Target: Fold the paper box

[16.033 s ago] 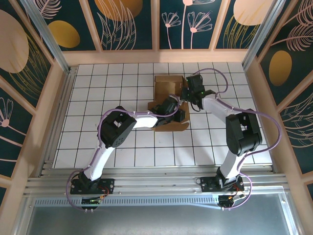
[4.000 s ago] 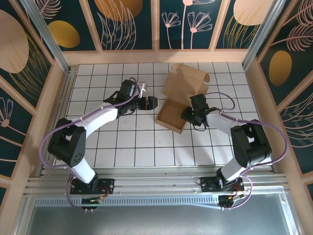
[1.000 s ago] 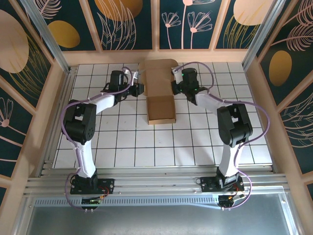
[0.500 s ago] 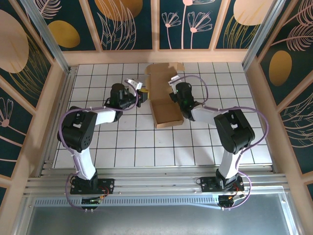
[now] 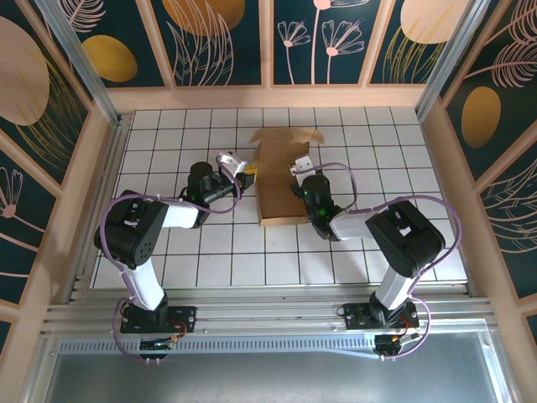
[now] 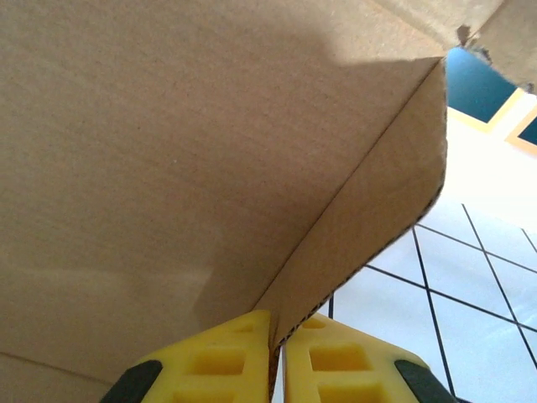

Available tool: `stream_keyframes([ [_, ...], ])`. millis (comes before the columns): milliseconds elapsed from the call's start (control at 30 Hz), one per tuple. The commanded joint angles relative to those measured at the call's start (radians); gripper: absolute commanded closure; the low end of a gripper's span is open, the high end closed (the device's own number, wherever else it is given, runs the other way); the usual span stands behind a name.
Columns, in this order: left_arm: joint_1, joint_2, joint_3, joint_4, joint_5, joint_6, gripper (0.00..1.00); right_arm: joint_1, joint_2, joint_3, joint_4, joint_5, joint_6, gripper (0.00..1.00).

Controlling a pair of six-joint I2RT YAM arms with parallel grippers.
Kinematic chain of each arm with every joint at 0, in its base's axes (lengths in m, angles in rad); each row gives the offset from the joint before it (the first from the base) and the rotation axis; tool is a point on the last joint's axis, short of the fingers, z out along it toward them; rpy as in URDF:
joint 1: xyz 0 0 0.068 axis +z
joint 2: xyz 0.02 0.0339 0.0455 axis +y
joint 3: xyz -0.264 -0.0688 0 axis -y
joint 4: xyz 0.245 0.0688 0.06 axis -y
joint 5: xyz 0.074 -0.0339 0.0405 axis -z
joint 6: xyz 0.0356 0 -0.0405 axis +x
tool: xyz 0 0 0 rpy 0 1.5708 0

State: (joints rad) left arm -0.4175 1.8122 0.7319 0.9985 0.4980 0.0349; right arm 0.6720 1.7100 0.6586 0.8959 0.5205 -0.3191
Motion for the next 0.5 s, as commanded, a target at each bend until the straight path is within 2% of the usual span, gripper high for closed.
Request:
stream_keyframes([
  [0,-0.025,-0.008,-0.052,0.151,0.01,0.043,0.85,0.052,0.025,-0.053,0.046,0.025,0.032,0.88],
  [167,-0.035,-0.026,-0.117,0.193,-0.031,0.04,0.87,0.08,0.02,-0.1,0.064,0.035,0.082,0.88],
  [233,-0.037,-0.035,-0.093,0.116,-0.05,0.032,0.88,0.089,0.013,-0.112,0.06,0.025,0.094,0.88],
  [367,-0.045,-0.019,0.047,-0.222,-0.066,0.018,0.87,0.097,0.002,-0.109,0.005,0.011,0.144,0.87],
  [467,-0.061,-0.031,0.028,-0.242,-0.132,-0.037,0.88,0.096,-0.006,-0.135,0.004,0.005,0.18,0.87],
])
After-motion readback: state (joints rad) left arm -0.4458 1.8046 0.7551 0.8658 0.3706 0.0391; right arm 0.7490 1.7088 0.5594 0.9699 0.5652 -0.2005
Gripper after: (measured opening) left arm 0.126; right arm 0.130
